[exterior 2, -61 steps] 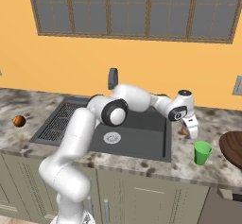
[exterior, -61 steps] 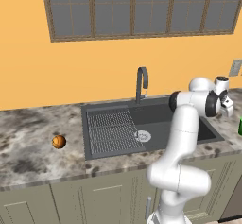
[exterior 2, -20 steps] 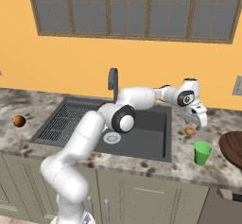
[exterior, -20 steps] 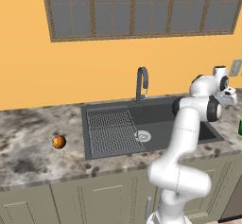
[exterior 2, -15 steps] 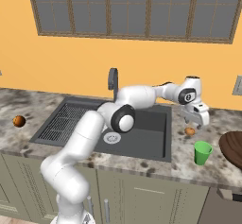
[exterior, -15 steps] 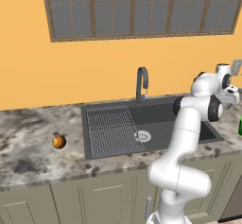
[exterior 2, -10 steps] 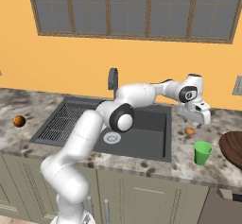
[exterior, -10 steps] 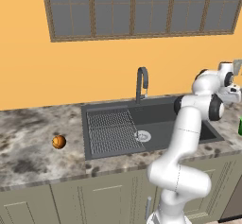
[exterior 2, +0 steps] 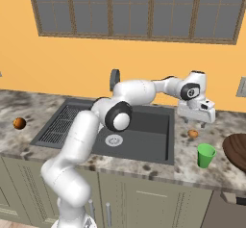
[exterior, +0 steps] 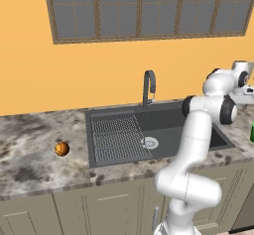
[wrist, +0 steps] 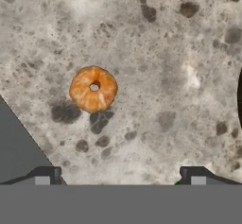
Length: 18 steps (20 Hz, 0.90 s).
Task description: Remove the orange and tangerine from the sink. Then move the bowl and cup from the counter to the sink for washing.
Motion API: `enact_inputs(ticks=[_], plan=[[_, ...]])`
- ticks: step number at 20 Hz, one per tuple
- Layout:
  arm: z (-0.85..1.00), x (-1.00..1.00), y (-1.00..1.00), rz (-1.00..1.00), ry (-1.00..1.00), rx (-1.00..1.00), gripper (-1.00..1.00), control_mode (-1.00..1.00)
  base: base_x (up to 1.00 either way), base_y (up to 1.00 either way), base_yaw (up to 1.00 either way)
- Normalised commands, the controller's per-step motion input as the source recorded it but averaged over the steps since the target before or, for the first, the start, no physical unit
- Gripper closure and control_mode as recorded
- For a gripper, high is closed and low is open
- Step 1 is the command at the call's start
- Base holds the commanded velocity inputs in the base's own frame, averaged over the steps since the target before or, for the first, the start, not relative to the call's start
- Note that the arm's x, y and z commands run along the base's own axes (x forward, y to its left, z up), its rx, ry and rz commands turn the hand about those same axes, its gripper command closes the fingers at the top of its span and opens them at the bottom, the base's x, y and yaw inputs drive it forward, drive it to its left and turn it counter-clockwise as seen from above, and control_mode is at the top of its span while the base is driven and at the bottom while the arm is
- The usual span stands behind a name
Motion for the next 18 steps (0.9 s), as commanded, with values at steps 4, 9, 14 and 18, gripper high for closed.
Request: enact_inputs(ticks=[4, 9, 14, 18], plan=[[0.13, -0.34, 0.15, 0.22, 0.0, 0.01, -1.0, -1.0, 0.0, 0.0, 0.0], [0.08, -0.37, 0.15, 0.18, 0.0, 0.01, -1.0, -1.0, 0.0, 0.0, 0.0], [0.13, -0.34, 0.08, 0.15, 0.0, 0.03, -1.0, -1.0, 0.0, 0.0, 0.0], [0.1, -0.24, 0.1, 0.13, 0.0, 0.01, -1.0, -1.0, 0.0, 0.0, 0.0]])
